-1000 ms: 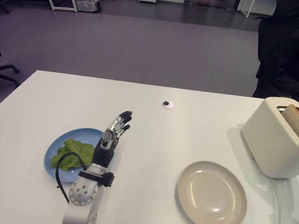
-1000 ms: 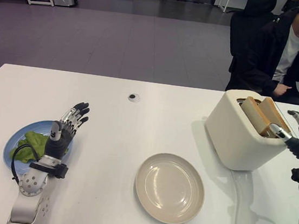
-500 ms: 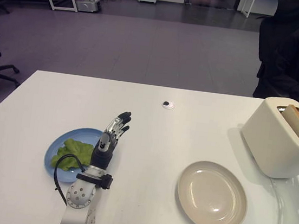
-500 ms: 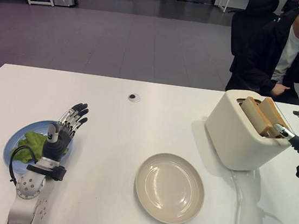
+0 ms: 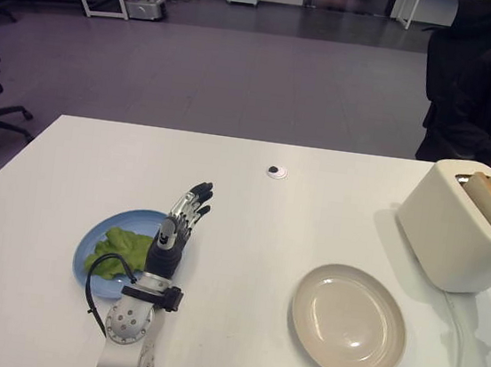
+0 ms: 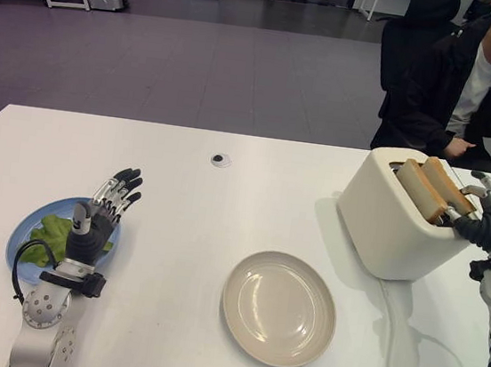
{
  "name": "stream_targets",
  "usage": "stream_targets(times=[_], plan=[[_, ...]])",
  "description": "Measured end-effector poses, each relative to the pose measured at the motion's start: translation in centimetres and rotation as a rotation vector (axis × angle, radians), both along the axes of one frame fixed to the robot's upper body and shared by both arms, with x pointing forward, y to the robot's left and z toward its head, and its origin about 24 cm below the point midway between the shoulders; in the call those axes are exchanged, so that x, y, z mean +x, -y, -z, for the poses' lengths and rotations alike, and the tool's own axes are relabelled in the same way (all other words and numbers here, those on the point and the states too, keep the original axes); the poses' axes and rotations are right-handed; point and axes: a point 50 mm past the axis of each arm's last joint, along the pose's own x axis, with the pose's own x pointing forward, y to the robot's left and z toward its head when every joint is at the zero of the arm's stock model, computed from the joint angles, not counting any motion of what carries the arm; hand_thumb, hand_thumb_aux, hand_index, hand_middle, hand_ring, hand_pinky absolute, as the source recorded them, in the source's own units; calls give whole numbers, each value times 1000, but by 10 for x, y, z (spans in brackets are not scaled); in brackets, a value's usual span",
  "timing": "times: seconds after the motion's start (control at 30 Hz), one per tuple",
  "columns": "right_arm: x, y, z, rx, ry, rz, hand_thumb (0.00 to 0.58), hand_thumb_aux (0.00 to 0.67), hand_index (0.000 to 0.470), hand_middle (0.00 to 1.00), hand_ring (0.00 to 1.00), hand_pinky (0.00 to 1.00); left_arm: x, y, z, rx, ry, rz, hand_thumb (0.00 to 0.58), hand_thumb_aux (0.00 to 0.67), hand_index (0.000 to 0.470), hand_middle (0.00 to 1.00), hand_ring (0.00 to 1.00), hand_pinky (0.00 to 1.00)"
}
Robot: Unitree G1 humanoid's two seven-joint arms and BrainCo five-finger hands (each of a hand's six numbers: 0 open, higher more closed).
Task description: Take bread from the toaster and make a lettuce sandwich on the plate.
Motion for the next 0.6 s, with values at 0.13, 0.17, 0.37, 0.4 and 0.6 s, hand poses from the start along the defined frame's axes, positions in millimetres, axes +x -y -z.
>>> stream_targets(times=[0.13, 0.17, 0.37, 0.4, 0.6], plan=[[0, -4, -17, 91, 73, -24, 580, 670, 470, 0, 0, 0, 0, 0, 0, 0, 0, 1, 0, 0, 0, 0, 0, 0], [0, -4, -24, 126, 102, -26, 580, 670, 470, 0, 0, 0, 0, 0, 0, 0, 0, 1, 0, 0, 0, 0, 0, 0], [-3, -11, -84, 345, 338, -91, 580, 670, 470, 0, 0, 0, 0, 1, 0, -4, 0, -1, 0, 0, 0, 0, 0, 0], [-6, -14, -97, 380, 392, -114, 580, 670, 470, 0, 0, 0, 0, 1, 0, -5, 0, -1, 0, 0, 0, 0, 0, 0], [-22, -68, -152, 675, 467, -436, 580, 670, 470, 0, 0, 0, 0, 2, 0, -9, 3, 1, 0, 0, 0, 0, 0, 0]])
